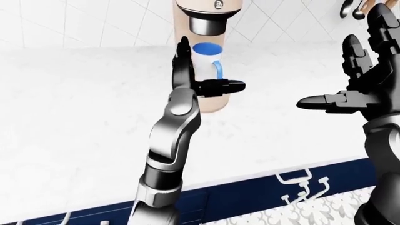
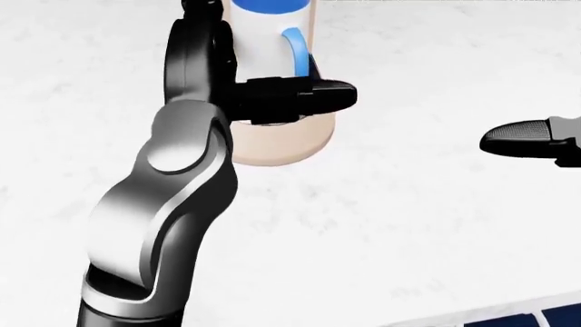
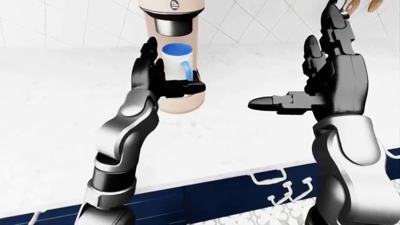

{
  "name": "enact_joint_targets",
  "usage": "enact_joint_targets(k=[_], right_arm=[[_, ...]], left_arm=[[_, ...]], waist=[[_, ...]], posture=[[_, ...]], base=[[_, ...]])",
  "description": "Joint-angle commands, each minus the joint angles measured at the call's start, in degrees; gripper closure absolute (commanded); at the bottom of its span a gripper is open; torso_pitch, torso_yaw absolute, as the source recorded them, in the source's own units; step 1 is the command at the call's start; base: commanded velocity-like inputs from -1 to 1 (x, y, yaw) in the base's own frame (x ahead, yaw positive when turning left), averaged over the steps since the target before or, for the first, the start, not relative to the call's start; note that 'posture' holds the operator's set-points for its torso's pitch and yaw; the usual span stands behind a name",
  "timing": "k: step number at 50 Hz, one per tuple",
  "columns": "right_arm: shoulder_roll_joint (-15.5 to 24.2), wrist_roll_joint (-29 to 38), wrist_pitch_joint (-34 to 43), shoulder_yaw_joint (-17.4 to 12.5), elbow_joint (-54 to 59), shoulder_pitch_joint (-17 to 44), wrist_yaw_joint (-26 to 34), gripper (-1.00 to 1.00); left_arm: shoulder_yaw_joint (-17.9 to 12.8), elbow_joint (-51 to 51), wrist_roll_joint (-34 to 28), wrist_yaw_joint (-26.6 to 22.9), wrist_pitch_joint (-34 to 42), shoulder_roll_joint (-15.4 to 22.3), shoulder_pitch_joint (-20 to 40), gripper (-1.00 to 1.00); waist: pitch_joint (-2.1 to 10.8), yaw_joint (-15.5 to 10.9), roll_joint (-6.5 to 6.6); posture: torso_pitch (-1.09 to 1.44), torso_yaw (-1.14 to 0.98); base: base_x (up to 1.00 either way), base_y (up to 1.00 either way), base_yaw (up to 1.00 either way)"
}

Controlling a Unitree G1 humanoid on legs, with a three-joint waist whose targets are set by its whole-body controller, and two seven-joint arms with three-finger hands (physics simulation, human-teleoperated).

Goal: Pick the mug from under the coffee machine dispenser and place it on the counter.

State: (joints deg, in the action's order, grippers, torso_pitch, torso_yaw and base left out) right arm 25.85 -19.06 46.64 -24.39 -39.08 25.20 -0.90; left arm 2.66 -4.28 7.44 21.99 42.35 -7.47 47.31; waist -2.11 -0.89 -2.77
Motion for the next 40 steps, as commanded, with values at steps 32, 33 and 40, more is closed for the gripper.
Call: enact_joint_targets(k=[32, 33, 40], right_arm=[[1.5, -1.5, -1.0, -1.4, -1.8, 1.4, -0.9, -1.0], [1.5, -1.5, -1.0, -1.5, -1.9, 1.3, -0.9, -1.0], [1.6, -1.6, -1.1, -1.6, -1.9, 1.1, -1.0, -1.0]], left_arm=[[-1.1, 18.1, -3.1, 0.6, -17.1, 0.9, 7.9, 0.97], [-1.1, 18.2, -3.2, 0.6, -17.1, 0.8, 7.9, 0.98], [-0.9, 17.1, -3.1, 0.6, -16.6, 0.4, 7.6, 1.0]], waist=[[1.63, 0.1, -0.5], [1.66, 0.1, -0.51], [1.71, 0.2, -0.49]], posture=[[0.0, 0.0], [0.0, 0.0], [0.0, 0.0]], base=[[0.0, 0.0, 0.0], [0.0, 0.0, 0.0], [0.0, 0.0, 0.0]])
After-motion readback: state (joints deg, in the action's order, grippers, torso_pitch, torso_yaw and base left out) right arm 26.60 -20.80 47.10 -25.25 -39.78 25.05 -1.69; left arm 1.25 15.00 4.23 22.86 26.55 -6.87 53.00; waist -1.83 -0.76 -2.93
